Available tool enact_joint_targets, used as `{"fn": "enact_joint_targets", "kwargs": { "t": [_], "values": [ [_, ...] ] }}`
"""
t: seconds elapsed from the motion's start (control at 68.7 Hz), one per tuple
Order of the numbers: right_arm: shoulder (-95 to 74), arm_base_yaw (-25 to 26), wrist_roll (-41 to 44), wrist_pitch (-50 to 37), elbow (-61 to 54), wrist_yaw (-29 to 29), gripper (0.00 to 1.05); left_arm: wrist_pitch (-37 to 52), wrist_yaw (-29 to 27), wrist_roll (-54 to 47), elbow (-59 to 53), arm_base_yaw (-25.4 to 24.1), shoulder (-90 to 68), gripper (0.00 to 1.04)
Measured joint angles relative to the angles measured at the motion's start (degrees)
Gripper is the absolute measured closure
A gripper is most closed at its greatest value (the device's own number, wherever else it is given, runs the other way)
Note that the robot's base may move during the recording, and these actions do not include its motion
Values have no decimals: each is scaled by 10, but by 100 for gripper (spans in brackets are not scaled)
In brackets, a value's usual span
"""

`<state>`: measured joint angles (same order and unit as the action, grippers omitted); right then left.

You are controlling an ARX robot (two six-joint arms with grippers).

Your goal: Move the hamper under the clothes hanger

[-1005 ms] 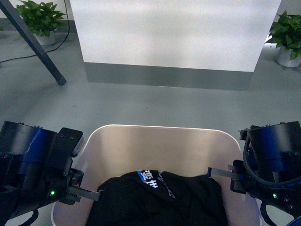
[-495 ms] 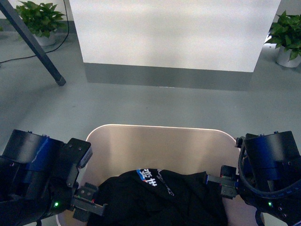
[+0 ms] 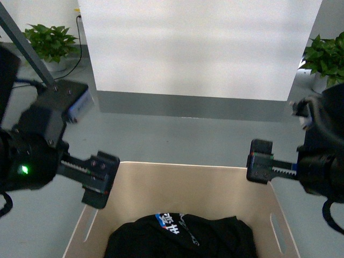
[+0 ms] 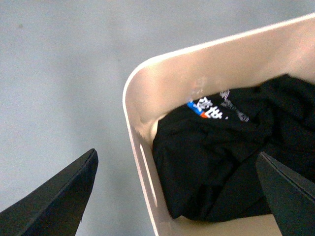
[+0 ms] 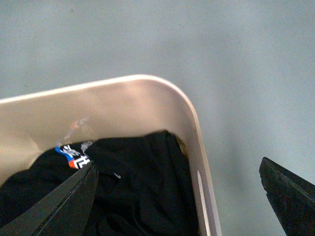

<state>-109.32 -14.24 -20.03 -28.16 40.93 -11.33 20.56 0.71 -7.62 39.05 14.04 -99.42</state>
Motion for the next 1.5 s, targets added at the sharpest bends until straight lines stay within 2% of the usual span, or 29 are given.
{"fn": "enact_joint_targets", "kwargs": {
  "t": [0.248,0.408,0.451,0.51,0.524,0.553,0.655,0.772,0.874,0.947,0.99,1.252,1.34,1.5],
  "values": [
    [179,6,28,77,6,-15,8,-92,22,2,45,4,175,7],
    [298,-4,54,70,6,-56,8,-91,37,15,63,8,266,7],
    [310,-5,70,45,0,-49,10,-12,-40,33,40,17,273,14],
    [314,-3,98,-33,-25,-33,17,62,-89,44,5,18,279,21],
    [314,-1,118,-69,-40,-22,20,92,-117,49,-13,16,282,25],
    [315,2,130,-101,-57,-16,24,118,-129,54,-31,13,287,28],
    [335,20,170,-182,-129,-3,40,176,-134,65,-101,-9,317,45],
    [373,38,186,-200,-176,9,55,193,-120,70,-150,-26,353,61],
    [418,55,194,-205,-226,29,77,202,-96,74,-201,-43,393,82],
    [454,69,197,-204,-263,42,96,203,-85,76,-238,-60,426,102],
    [471,74,199,-202,-277,47,104,203,-79,77,-253,-67,442,101],
    [553,97,199,-173,-330,70,103,186,-56,77,-306,-90,516,101],
    [580,124,200,-157,-343,109,103,173,-15,77,-319,-118,540,101],
    [631,141,200,-127,-363,110,103,148,-10,77,-339,-139,586,101]
  ]
}}
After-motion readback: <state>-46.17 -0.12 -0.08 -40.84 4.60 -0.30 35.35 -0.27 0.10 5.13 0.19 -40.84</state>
